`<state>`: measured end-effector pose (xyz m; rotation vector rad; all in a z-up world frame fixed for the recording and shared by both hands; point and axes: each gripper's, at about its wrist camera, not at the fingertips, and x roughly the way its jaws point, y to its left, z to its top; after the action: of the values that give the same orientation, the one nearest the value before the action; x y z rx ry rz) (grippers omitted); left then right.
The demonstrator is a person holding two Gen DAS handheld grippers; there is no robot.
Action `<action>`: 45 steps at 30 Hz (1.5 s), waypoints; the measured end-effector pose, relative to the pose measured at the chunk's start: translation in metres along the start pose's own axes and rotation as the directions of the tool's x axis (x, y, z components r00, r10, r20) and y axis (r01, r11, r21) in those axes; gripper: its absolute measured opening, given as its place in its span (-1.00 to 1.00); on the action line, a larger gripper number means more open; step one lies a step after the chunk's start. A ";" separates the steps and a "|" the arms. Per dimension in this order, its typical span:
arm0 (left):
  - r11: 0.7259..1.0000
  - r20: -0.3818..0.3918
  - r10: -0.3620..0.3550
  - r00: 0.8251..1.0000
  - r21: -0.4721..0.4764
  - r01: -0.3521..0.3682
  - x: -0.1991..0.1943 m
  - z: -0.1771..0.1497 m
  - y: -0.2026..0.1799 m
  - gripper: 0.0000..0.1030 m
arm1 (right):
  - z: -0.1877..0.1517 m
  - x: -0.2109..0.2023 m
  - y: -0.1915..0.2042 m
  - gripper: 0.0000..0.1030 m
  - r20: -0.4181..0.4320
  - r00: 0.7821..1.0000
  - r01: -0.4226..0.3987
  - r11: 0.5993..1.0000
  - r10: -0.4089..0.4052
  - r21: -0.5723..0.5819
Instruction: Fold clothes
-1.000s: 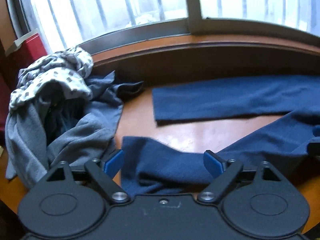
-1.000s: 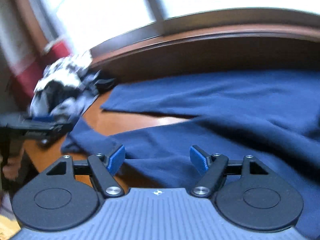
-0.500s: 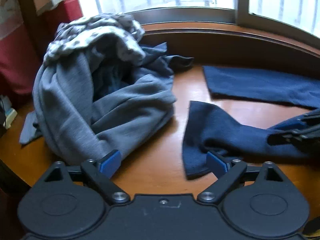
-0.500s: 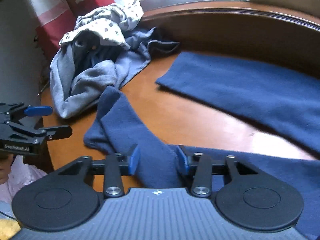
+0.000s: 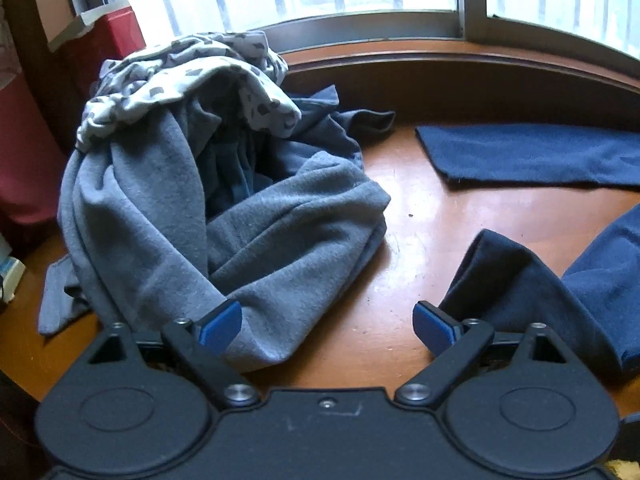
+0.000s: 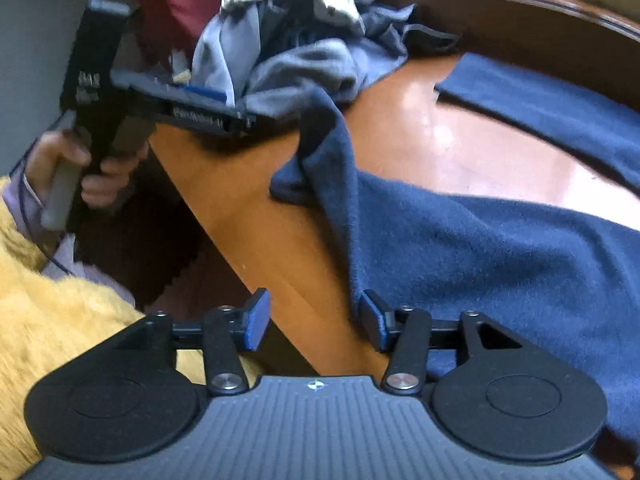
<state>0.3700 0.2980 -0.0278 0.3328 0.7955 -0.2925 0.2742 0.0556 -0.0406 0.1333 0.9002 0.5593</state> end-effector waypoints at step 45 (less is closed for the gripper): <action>0.792 0.048 -0.452 0.891 0.482 0.376 0.003 0.020 0.045 0.87 | 0.004 0.062 0.112 0.28 0.129 0.622 0.545 0.545 -0.772 0.637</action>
<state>0.4020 0.3309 -0.0088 0.5739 0.6236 -0.9281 0.2621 0.1828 -0.0440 0.3817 0.6041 -0.4891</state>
